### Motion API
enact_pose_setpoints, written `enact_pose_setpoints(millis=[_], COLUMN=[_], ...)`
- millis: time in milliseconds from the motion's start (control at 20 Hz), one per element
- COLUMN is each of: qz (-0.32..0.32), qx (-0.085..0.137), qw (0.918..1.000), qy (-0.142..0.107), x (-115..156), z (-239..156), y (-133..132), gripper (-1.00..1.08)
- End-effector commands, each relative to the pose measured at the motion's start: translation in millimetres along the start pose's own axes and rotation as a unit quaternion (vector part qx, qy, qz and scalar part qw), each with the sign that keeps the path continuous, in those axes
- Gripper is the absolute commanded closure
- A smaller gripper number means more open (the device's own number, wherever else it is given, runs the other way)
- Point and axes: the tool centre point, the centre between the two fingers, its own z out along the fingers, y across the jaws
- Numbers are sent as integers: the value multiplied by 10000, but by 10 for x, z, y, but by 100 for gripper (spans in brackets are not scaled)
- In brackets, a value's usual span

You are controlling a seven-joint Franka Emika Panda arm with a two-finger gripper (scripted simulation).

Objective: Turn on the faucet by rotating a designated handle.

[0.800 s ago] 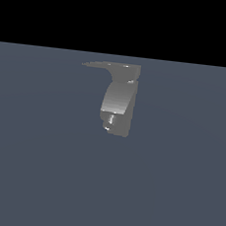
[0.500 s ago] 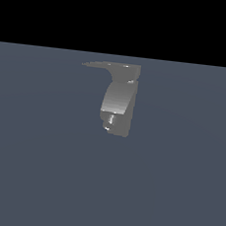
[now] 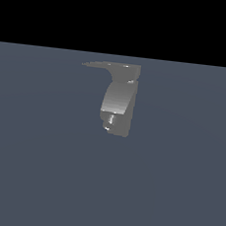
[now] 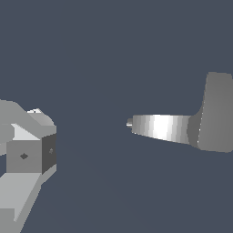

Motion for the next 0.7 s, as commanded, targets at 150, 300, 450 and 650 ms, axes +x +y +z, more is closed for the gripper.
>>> enact_pose_setpoints(millis=[150, 300, 450, 650], qz=[458, 766, 1077, 1492], qx=[9, 16, 23, 33], qw=[9989, 9971, 9942, 9888], qy=[-6, -9, -12, -17], x=[94, 169, 253, 378], z=[116, 193, 272, 376], y=[-199, -329, -455, -617], gripper=[108, 108, 108, 108])
